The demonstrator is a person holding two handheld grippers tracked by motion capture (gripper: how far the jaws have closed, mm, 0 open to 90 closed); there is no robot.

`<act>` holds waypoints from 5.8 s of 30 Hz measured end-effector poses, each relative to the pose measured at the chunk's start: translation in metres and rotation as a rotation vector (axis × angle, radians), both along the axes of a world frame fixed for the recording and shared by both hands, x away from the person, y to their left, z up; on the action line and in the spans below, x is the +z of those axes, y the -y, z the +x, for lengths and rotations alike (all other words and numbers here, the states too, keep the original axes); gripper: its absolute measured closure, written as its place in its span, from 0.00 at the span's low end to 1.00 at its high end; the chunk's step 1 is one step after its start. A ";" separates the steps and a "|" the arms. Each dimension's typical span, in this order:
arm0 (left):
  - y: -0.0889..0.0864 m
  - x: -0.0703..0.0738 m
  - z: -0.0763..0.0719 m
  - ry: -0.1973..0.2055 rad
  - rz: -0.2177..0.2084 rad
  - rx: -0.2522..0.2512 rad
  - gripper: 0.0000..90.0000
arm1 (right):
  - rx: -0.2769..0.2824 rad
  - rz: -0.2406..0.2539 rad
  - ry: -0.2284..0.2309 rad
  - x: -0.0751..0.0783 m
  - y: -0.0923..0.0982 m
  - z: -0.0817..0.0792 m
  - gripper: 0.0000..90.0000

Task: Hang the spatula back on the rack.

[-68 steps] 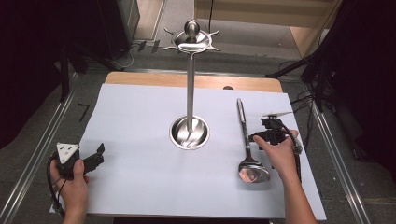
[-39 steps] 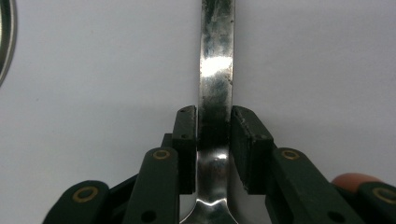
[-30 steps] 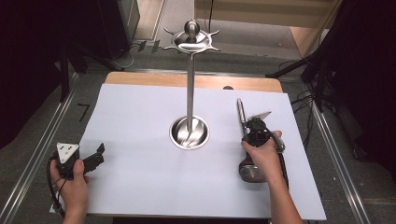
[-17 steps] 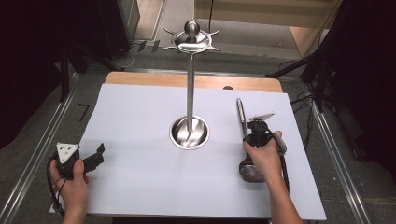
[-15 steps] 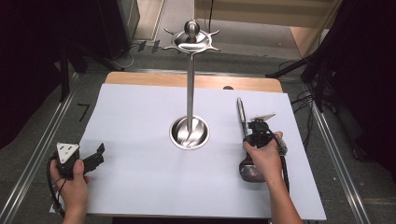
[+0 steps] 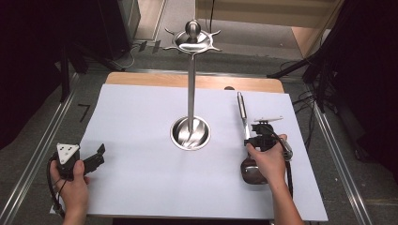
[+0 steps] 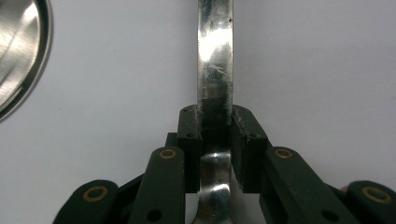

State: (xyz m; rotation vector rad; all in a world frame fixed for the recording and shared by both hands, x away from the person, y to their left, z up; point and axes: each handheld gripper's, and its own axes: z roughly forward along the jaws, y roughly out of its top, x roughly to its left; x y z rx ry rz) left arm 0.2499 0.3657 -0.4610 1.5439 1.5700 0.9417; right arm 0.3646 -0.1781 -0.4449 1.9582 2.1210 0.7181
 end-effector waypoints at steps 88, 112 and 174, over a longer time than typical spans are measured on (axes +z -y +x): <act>0.001 0.000 0.001 -0.002 0.008 -0.001 0.17 | 0.342 0.315 0.951 0.033 -0.008 -0.089 0.85; 0.001 0.000 0.001 -0.007 0.002 0.002 0.17 | 0.361 0.379 1.041 0.046 -0.025 -0.088 0.85; 0.001 0.000 0.001 -0.005 0.000 -0.001 0.17 | 0.440 0.416 1.032 0.052 -0.044 -0.076 0.85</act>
